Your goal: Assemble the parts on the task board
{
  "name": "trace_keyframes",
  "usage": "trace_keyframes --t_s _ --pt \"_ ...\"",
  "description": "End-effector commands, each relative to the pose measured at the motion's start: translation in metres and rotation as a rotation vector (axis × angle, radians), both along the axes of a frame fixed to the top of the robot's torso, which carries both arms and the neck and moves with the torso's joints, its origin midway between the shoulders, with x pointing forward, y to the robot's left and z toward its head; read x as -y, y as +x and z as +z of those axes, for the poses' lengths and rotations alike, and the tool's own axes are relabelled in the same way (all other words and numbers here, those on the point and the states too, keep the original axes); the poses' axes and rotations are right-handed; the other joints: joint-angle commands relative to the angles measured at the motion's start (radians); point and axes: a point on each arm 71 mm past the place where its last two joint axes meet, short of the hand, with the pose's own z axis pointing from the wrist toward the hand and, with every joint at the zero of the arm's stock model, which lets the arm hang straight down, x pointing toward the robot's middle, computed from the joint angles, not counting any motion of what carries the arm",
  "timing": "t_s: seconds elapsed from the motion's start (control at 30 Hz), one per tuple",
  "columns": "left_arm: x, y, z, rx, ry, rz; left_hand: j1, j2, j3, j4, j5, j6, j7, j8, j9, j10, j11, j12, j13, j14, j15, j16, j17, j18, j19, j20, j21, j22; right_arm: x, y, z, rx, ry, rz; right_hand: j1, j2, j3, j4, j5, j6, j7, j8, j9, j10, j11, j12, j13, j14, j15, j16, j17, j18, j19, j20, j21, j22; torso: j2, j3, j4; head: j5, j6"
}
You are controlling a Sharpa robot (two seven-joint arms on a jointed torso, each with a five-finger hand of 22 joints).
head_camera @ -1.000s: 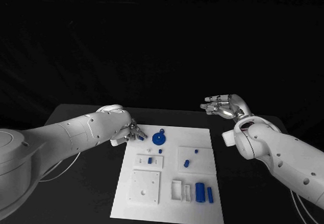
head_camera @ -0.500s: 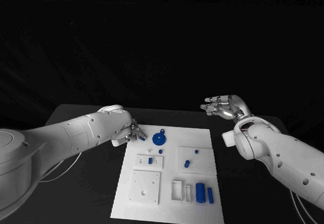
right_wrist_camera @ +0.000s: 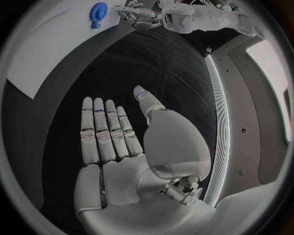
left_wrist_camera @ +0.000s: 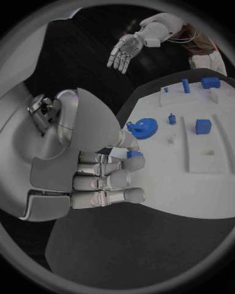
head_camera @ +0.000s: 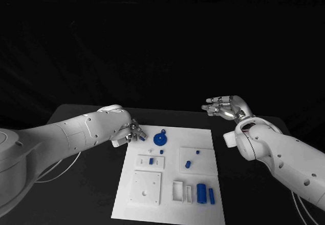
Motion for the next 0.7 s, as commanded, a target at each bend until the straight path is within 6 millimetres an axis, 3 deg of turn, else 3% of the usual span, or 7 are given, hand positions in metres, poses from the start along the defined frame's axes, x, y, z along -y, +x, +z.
trace_keyframes --t_s 0.03,0.17,0.37,0.7 --pt "0.003 -0.001 0.004 0.014 -0.04 0.009 -0.031 -0.007 0.11 -0.098 0.016 -0.005 -0.005 0.023 0.019 0.009 -0.007 -0.003 0.0 0.002 -0.01 0.006 0.002 -0.015 -0.004 -0.004 0.008 0.018 -0.002 0.0 0.0 0.0 -0.009 0.017 -0.003 0.0 -0.001 -0.004 0.007 -0.002 0.0 -0.002 0.0 0.002 0.003 -0.003 -0.001 0.004 0.004 -0.006 -0.001 0.005 0.0 0.0 -0.001 -0.001 -0.001 -0.0004 0.0002 0.002 -0.001" --pt "0.002 -0.004 0.008 0.029 -0.057 0.014 -0.05 -0.014 0.133 -0.116 0.049 -0.003 -0.008 0.041 0.031 0.017 -0.009 -0.005 -0.001 0.009 -0.012 0.006 0.003 -0.015 -0.001 -0.006 0.013 0.018 -0.001 0.0 -0.001 0.0 -0.01 0.015 -0.003 0.0 -0.001 -0.004 0.007 -0.002 0.0 -0.002 0.0 0.002 0.003 -0.003 -0.001 0.004 0.004 -0.006 -0.001 0.005 0.0 0.0 -0.001 -0.001 -0.003 -0.0008 0.0013 0.004 0.0" --pt "-0.001 -0.016 0.011 0.06 -0.081 0.024 -0.064 -0.02 0.149 -0.134 0.068 0.005 -0.01 0.049 0.029 0.029 -0.011 -0.01 -0.002 0.016 -0.015 0.004 0.007 -0.014 0.003 -0.009 0.018 0.017 0.001 0.0 -0.002 -0.003 -0.011 0.012 -0.006 0.0 -0.001 -0.006 0.008 -0.003 0.0 -0.002 0.0 0.002 0.003 -0.003 -0.001 0.005 0.004 -0.007 -0.001 0.005 0.0 0.0 -0.001 -0.001 -0.008 -0.0017 0.0062 0.005 -0.004" --pt "-0.003 -0.048 0.013 0.128 -0.095 0.017 -0.074 -0.026 0.154 -0.146 0.089 0.019 -0.014 0.052 0.02 0.047 -0.015 -0.018 -0.004 0.03 -0.019 0.004 0.013 -0.014 0.011 -0.013 0.022 0.017 0.006 -0.001 -0.01 -0.018 -0.014 0.004 -0.008 0.001 -0.001 -0.006 0.01 -0.002 0.0 -0.002 0.0 0.002 0.003 -0.004 -0.001 0.005 0.004 -0.007 -0.001 0.005 0.0 0.0 -0.001 -0.001 -0.024 -0.0052 0.0176 -0.001 -0.029"
